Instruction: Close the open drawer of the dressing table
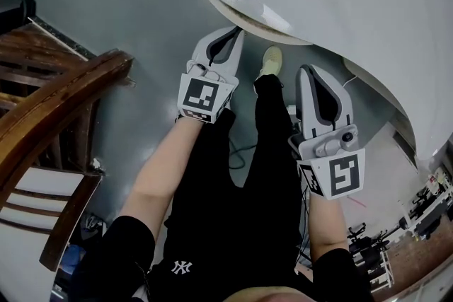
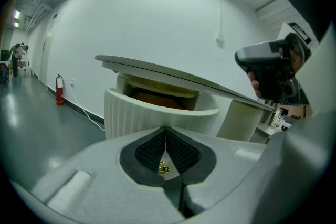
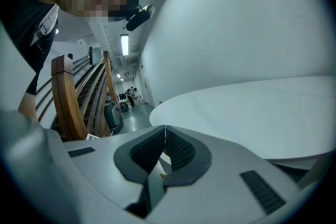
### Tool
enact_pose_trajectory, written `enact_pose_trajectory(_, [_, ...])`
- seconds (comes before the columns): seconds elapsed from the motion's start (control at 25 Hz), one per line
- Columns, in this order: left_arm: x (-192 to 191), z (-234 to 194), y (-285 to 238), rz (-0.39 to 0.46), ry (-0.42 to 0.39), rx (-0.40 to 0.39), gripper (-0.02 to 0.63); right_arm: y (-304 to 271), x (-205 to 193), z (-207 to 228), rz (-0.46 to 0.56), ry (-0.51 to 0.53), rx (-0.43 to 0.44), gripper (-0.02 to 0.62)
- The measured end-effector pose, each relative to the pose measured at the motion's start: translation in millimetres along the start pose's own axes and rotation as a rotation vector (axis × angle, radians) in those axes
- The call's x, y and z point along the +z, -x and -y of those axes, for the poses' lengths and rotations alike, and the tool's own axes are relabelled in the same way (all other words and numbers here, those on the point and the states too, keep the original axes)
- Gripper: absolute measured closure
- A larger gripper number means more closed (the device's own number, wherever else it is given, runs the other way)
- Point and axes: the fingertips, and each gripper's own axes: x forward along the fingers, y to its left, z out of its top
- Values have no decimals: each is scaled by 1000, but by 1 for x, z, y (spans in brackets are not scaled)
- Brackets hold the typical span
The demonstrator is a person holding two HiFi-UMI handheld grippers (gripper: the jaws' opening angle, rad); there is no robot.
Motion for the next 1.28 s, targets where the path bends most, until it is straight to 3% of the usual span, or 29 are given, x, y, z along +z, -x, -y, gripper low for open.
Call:
enact_pose_trajectory(0.84, [35, -9, -60, 158, -5, -33, 595, -23, 1, 13, 56, 25, 37, 580])
enact_pose_trajectory(1.28, [46, -12, -84, 262, -56, -64, 595, -30, -6, 17, 86, 25, 37, 580])
